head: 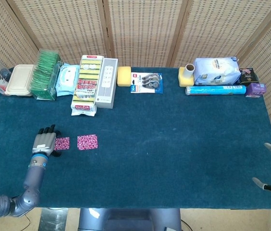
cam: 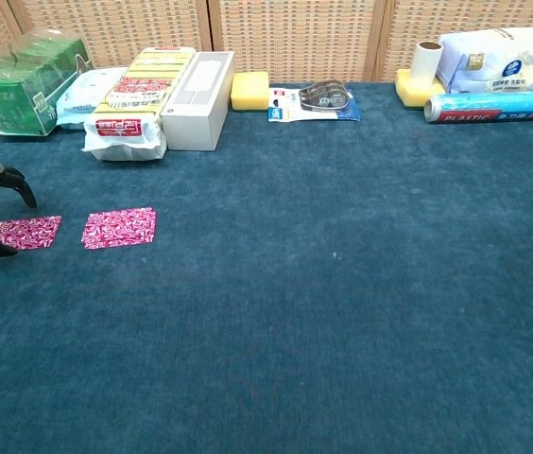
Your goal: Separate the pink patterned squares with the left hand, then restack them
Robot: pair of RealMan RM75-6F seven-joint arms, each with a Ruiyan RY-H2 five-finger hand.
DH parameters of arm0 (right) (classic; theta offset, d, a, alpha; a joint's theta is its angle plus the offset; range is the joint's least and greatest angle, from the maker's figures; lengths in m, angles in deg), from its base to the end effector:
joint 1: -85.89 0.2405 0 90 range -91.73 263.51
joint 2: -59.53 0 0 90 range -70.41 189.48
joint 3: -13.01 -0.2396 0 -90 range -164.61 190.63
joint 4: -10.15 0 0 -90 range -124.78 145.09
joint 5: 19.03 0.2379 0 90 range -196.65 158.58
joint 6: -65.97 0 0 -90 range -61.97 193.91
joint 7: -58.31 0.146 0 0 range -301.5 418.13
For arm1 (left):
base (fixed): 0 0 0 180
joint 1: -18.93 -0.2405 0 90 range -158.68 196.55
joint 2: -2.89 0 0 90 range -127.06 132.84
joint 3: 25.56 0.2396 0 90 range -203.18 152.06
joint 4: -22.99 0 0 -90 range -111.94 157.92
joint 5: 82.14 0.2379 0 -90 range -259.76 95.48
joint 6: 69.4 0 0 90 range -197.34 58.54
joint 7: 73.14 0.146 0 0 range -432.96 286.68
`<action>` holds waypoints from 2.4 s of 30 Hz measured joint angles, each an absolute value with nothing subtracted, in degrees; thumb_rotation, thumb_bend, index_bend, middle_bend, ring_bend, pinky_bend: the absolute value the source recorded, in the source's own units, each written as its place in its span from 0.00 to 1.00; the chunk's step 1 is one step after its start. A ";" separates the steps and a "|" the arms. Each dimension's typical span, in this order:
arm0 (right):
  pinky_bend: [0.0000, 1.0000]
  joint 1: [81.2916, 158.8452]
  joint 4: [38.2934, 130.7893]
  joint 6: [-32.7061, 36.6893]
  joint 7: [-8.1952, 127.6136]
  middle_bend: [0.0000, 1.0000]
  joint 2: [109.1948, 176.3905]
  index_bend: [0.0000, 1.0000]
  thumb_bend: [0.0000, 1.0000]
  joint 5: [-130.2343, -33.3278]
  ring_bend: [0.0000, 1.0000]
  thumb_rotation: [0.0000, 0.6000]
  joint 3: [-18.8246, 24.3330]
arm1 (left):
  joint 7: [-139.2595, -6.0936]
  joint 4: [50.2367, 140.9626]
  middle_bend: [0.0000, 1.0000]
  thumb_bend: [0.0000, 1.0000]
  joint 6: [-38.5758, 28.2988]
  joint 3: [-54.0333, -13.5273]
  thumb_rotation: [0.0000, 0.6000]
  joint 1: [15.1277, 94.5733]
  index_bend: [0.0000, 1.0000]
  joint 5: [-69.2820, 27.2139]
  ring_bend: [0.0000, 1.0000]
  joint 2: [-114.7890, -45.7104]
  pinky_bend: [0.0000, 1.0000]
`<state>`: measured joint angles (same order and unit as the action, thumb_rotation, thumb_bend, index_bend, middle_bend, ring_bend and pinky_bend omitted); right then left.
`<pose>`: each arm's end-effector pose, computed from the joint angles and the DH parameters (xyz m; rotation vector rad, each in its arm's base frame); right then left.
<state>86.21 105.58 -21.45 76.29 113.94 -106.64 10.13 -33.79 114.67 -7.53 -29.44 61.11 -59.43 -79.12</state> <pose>-0.3176 -0.1596 0.1778 1.2677 -1.0509 1.0439 -0.2405 0.3131 -0.0140 -1.5332 -1.2006 -0.3198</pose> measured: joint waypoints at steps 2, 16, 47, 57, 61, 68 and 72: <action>0.01 86.20 105.52 -21.47 76.36 0.02 113.93 0.13 0.00 -106.54 0.01 1.00 10.10 | -34.05 113.73 0.00 0.22 -7.95 -29.44 1.00 61.02 0.20 -59.04 0.00 -79.61 0.02; 0.01 86.35 105.43 -21.09 76.74 0.02 113.84 0.13 0.00 -106.37 0.01 1.00 10.08 | -34.73 111.67 0.00 0.23 -8.34 -29.62 1.00 60.26 0.21 -57.76 0.00 -81.49 0.02; 0.01 86.18 105.26 -21.54 77.01 0.02 113.86 0.13 0.00 -106.36 0.01 1.00 10.01 | -34.04 111.34 0.00 0.25 -6.48 -29.80 1.00 58.85 0.32 -55.69 0.00 -82.29 0.02; 0.01 86.20 105.23 -21.56 76.98 0.02 113.94 0.13 0.00 -106.34 0.01 1.00 9.96 | -33.55 110.82 0.00 0.26 -6.26 -29.90 1.00 58.41 0.34 -55.30 0.00 -82.87 0.02; 0.01 86.20 105.22 -21.52 77.07 0.02 113.91 0.13 0.00 -106.25 0.01 1.00 9.93 | -33.36 110.88 0.00 0.26 -6.23 -30.10 1.00 58.34 0.35 -55.26 0.00 -82.90 0.02; 0.01 86.19 105.25 -21.56 77.19 0.02 113.88 0.13 0.00 -106.34 0.01 1.00 9.96 | -33.30 111.18 0.00 0.26 -6.09 -30.32 1.00 58.10 0.36 -54.95 0.00 -82.75 0.02; 0.01 86.21 105.15 -21.53 77.30 0.02 113.91 0.13 0.00 -106.37 0.01 1.00 9.95 | -33.34 111.56 0.00 0.26 -5.93 -30.47 1.00 57.95 0.36 -54.73 0.00 -82.47 0.02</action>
